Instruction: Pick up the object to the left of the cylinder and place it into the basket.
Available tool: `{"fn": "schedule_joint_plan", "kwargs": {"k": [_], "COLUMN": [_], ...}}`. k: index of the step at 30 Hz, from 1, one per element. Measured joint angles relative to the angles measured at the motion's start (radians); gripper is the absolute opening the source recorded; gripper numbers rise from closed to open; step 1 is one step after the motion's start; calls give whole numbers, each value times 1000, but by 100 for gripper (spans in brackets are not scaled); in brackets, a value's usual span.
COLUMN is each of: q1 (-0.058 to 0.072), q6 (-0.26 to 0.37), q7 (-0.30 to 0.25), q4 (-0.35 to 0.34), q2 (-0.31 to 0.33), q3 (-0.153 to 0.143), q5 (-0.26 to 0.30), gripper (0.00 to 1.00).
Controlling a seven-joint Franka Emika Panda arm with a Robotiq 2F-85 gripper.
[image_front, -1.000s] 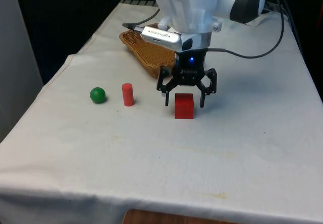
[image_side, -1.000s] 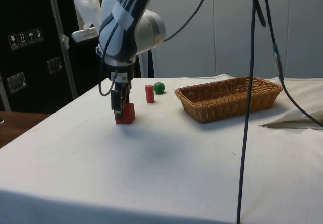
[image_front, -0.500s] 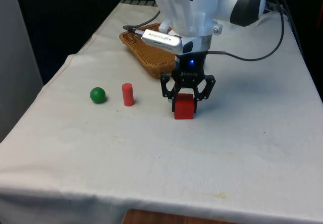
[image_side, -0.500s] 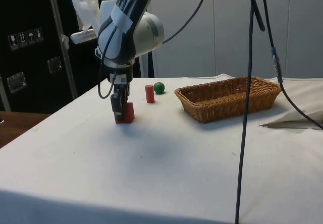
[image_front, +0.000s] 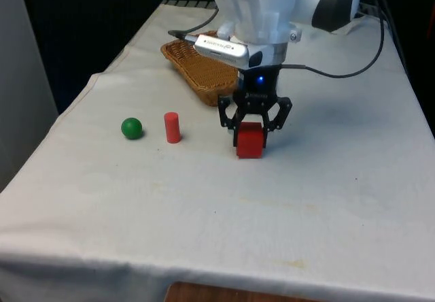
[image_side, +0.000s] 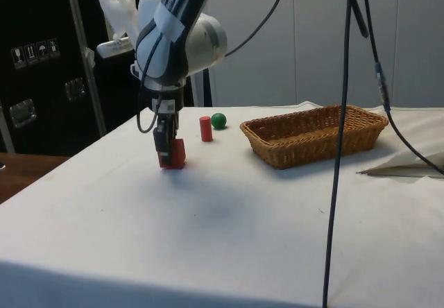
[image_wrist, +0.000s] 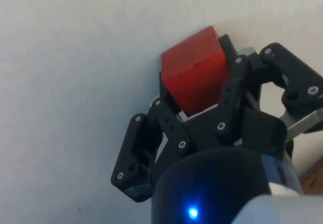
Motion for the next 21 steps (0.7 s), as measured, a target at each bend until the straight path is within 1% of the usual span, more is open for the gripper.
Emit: {"fn": "schedule_joint_plan", "kwargs": {"k": [1, 3, 4, 6, 7, 13, 17, 21], "q1": [0, 6, 10, 15, 15, 27, 32, 40], "q6": [0, 0, 1, 3, 3, 7, 7, 7], "q7": [0, 0, 0, 1, 1, 8, 8, 8], "q4": [0, -20, -44, -67, -67, -122, -147, -193], "q2": [0, -21, -43, -63, -63, -120, -145, -193], "q3": [0, -5, -7, -9, -9, -20, -25, -31], "q5": [0, -12, -28, -43, -43, -87, -101, -125], "gripper": [2, 2, 2, 2, 2, 2, 2, 2]}}
